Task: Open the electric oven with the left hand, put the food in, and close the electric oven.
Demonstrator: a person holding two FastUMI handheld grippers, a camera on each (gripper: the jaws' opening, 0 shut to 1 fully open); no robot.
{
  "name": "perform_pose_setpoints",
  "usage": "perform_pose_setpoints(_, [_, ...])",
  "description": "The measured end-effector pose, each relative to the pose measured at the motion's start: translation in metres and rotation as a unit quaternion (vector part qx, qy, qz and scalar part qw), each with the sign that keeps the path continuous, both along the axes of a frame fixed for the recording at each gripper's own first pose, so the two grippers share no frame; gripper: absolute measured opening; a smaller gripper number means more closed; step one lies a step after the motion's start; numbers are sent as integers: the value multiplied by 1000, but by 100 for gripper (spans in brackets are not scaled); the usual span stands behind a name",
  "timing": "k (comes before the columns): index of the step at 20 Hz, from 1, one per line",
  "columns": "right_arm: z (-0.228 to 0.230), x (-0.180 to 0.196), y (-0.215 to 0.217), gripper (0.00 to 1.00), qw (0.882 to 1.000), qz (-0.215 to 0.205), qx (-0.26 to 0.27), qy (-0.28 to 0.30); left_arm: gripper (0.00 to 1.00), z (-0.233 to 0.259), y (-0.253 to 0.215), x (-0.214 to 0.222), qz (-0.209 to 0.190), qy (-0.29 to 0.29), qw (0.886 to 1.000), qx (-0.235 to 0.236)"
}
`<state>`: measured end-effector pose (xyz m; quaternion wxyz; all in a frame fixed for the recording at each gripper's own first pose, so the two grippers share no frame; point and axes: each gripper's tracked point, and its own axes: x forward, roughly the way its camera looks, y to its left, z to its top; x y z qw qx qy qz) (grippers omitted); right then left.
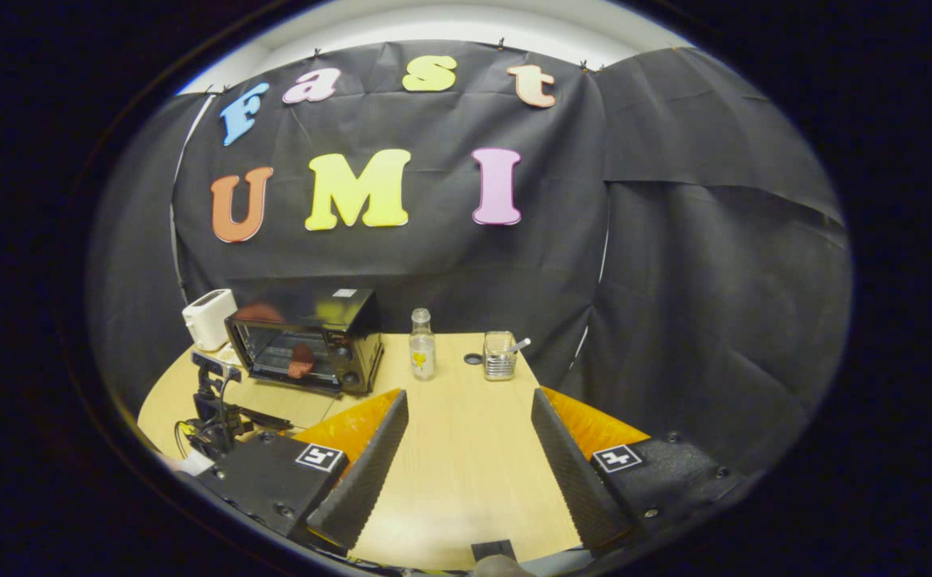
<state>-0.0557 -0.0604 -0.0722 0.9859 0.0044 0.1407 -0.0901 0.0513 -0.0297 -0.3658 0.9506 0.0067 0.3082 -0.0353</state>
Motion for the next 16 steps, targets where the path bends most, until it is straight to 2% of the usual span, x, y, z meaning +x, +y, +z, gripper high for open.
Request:
perform_pose_setpoints(7, [-2,5,14,98,1000,5,3,-3,97,38,4,7,-6,-32,999,-5])
perform_pose_setpoints(16, [1,4,8,98,1000,-8,20,-8,97,107,0,46,-14,-99,995,-11])
